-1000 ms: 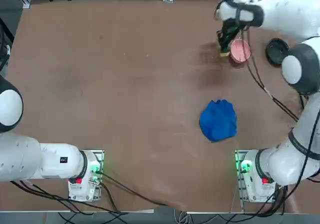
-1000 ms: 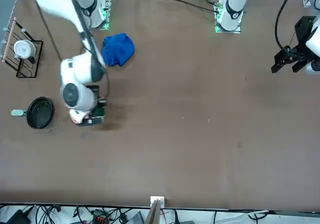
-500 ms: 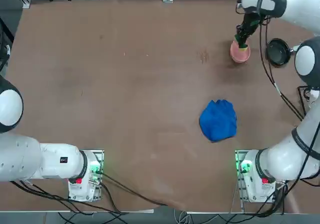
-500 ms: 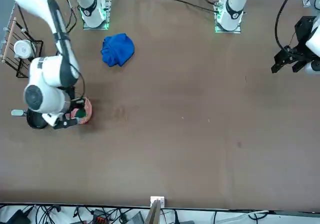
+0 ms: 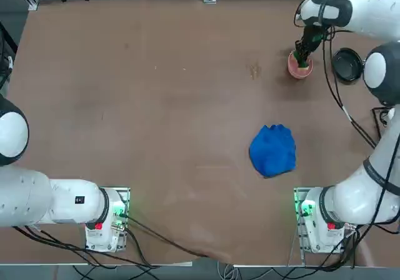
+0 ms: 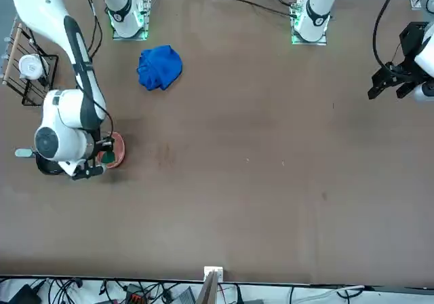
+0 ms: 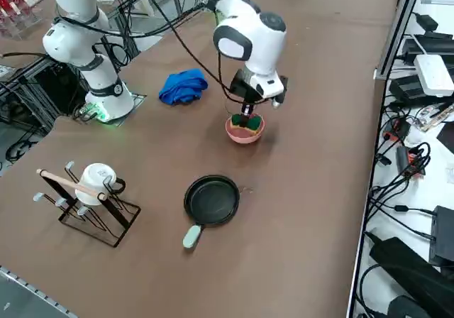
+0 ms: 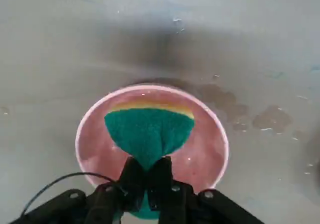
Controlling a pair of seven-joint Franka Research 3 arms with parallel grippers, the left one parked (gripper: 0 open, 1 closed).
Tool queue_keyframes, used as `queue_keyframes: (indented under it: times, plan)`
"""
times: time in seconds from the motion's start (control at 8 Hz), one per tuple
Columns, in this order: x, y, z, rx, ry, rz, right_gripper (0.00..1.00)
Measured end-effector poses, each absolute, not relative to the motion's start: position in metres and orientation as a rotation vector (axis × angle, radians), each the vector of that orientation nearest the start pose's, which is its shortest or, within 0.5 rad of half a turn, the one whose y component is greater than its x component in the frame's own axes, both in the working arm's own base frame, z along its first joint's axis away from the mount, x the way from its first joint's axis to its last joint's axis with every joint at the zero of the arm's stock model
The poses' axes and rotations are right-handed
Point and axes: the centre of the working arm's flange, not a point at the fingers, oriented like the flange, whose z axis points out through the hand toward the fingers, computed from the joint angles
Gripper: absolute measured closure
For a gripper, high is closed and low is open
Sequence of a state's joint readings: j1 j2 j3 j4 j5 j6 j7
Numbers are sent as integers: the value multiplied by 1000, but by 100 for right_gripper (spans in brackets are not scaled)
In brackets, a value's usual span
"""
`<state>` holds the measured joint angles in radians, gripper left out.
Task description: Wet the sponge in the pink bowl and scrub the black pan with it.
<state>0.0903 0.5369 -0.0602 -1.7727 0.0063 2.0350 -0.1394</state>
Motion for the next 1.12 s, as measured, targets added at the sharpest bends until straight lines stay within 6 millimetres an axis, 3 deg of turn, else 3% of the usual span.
queue_keyframes:
  times: [0.5, 0.62, 0.88, 1.12]
  plan:
    - [623, 12, 199, -3111, -243, 454, 93]
    - [623, 11, 197, -3111, -242, 454, 93]
    - [624, 11, 207, -3109, -241, 458, 93]
    - [628, 5, 252, -3102, -241, 461, 93]
